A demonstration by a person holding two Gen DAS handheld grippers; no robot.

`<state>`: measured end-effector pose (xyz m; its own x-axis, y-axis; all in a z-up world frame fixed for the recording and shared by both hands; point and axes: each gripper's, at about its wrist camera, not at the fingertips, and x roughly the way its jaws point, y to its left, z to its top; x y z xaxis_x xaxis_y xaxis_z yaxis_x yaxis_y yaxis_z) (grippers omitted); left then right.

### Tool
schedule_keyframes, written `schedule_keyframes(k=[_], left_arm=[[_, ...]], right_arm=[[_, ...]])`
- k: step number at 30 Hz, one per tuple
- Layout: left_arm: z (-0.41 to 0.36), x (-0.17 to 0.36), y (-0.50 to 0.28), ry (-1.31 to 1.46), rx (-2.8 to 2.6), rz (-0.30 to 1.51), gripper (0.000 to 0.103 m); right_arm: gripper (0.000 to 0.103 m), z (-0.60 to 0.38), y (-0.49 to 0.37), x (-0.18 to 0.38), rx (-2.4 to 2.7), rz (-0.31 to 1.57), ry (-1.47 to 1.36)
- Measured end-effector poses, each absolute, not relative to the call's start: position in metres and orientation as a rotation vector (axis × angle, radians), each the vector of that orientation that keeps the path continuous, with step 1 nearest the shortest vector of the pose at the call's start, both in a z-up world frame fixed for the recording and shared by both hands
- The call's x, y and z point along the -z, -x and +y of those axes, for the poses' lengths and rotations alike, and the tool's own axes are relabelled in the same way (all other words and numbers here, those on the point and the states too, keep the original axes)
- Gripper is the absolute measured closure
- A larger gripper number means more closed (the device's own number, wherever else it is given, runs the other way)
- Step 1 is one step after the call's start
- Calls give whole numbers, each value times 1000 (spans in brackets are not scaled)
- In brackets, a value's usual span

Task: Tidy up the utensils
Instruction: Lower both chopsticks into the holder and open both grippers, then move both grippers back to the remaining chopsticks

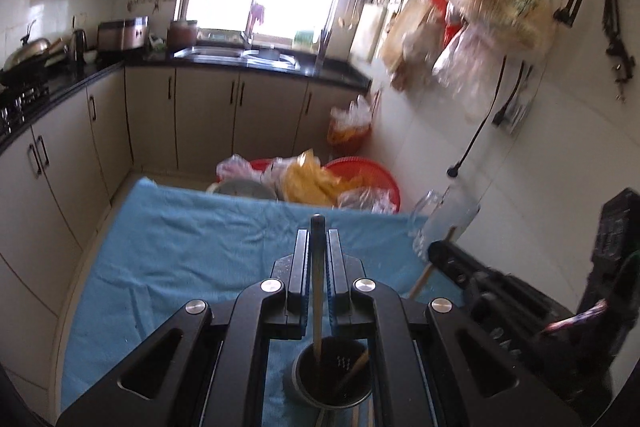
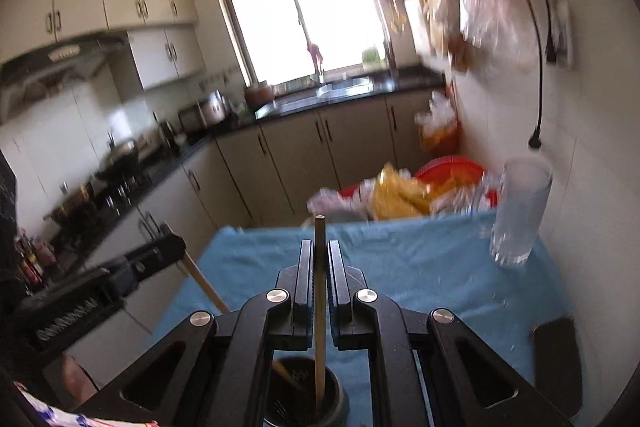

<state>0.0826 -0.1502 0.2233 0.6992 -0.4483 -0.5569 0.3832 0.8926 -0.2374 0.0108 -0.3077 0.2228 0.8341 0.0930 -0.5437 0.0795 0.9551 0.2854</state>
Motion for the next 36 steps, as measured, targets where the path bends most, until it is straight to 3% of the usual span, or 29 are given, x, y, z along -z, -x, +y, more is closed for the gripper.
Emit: schedule_keyframes(k=[7, 9, 11, 22, 30, 32, 36], left_arm=[[-142, -217, -76, 103, 462, 660, 94], [-138, -222, -71, 102, 454, 648, 85], [-132, -228, -64, 111, 446, 634, 71], [-59, -234, 9, 146, 389, 597, 53], [-52, -142, 42, 120, 409, 801, 53], [-63, -112, 46, 91, 433, 871, 53], [-94, -66, 51, -21, 497, 966, 64]], right_arm=[[96, -315, -18, -204, -9, 626, -333], [89, -316, -15, -208, -2, 615, -335], [69, -319, -11, -214, 2, 600, -337], [57, -336, 67, -217, 41, 615, -289], [57, -343, 137, -120, 39, 856, -285], [71, -342, 144, -100, 26, 904, -301], [77, -334, 156, -71, -7, 974, -297]])
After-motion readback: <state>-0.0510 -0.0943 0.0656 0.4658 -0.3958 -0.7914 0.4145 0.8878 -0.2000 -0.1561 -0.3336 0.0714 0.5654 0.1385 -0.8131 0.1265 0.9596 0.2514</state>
